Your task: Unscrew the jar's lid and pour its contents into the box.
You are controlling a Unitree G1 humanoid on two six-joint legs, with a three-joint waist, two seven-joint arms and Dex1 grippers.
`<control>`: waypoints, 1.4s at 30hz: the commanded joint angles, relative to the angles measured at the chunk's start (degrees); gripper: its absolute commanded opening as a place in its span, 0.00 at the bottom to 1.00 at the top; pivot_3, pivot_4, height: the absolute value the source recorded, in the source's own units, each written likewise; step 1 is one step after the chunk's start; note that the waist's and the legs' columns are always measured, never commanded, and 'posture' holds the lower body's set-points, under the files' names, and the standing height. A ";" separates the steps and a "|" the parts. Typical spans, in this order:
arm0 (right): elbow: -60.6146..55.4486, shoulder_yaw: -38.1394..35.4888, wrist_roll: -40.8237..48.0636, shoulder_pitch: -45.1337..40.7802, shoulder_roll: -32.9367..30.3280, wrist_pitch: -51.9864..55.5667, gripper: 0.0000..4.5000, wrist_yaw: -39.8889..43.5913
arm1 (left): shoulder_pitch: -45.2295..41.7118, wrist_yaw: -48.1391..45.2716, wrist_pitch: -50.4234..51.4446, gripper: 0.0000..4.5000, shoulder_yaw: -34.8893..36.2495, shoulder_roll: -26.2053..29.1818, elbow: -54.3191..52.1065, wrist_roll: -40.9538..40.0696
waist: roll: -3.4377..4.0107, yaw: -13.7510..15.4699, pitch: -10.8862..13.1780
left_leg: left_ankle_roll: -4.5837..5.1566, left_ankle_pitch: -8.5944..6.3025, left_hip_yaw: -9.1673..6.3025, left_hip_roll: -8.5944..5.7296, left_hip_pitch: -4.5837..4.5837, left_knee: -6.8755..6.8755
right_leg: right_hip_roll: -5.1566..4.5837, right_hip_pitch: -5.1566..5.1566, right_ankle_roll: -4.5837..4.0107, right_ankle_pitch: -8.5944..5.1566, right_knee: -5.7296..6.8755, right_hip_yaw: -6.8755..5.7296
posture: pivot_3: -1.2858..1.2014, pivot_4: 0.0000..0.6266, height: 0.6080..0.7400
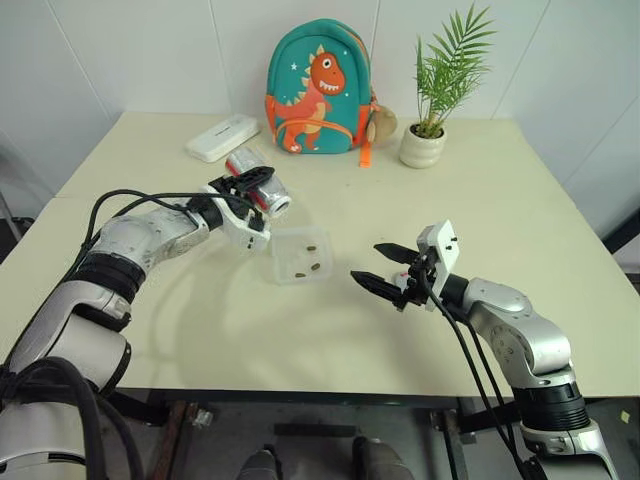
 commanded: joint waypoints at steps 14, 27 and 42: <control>1.54 -1.88 1.50 -3.19 -0.07 -1.40 0.99 1.86 | 6.96 -23.77 39.29 0.44 48.90 -7.06 12.62 -58.67 | -0.02 -1.09 0.00 | 0.04 0.00 -0.07 0.01 0.12 0.69 | 0.02 0.13 -0.03 0.04 0.55 0.01 | 0.52 0.24 1.00; 1.95 -0.84 1.05 -4.14 -0.02 -1.61 0.99 2.06 | 16.83 -20.49 30.17 0.44 51.96 -7.30 13.50 -59.38 | -0.09 -0.29 -0.05 | 0.01 0.03 -0.08 0.01 0.22 0.75 | 0.02 0.20 -0.14 0.11 0.61 0.00 | 0.52 0.24 1.00; 1.71 -0.03 1.06 -4.32 0.52 -0.97 1.00 2.50 | 23.59 -23.86 34.77 1.00 50.56 -4.63 2.34 -58.84 | -0.09 -0.20 -0.05 | 0.01 0.03 -0.07 0.02 0.20 0.67 | 0.02 0.20 -0.15 0.12 0.50 0.00 | 0.52 0.24 1.00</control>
